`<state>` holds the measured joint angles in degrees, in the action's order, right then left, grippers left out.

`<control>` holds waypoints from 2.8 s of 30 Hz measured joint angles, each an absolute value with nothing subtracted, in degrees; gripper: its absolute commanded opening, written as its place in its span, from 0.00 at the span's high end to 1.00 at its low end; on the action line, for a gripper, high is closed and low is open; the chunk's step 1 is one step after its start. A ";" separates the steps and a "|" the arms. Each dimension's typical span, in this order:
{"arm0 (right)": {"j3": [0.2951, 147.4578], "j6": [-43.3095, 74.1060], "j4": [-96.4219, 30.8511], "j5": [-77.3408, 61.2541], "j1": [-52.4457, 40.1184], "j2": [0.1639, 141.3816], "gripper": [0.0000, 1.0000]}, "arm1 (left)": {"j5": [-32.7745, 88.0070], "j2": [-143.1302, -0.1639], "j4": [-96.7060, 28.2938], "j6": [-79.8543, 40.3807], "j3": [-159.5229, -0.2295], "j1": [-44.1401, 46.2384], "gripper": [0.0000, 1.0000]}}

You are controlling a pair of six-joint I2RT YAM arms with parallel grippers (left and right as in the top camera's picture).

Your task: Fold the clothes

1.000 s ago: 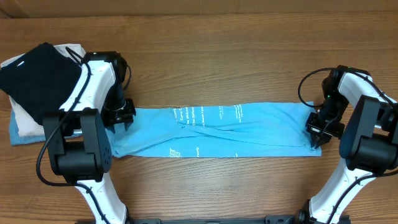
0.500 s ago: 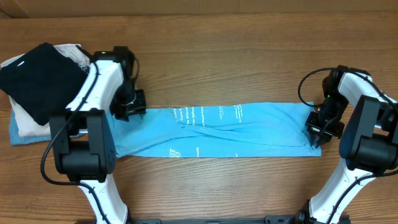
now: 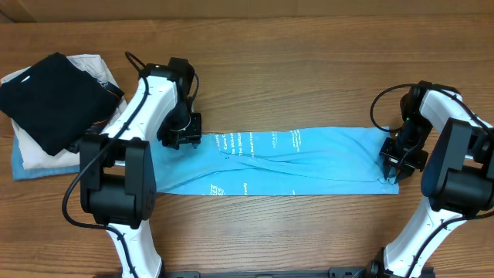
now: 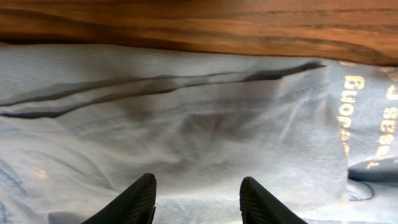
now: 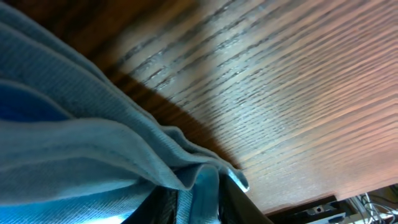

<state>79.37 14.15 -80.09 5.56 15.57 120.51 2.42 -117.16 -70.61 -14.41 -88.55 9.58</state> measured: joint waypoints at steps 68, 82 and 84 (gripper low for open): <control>79.37 14.81 -79.48 5.96 16.05 120.49 0.75 | 4.67 -117.16 -73.14 -25.85 -84.77 22.26 0.96; 79.37 14.76 -79.50 5.96 16.08 120.49 0.75 | 1.54 -117.16 -72.71 -24.82 -84.77 25.41 0.57; 79.40 14.76 -79.53 5.98 16.10 120.49 0.74 | 0.82 -117.16 -72.71 -24.88 -84.77 25.41 0.57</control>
<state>79.40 14.76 -79.53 5.98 16.10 120.49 0.82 -117.16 -72.71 -24.88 -84.77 25.41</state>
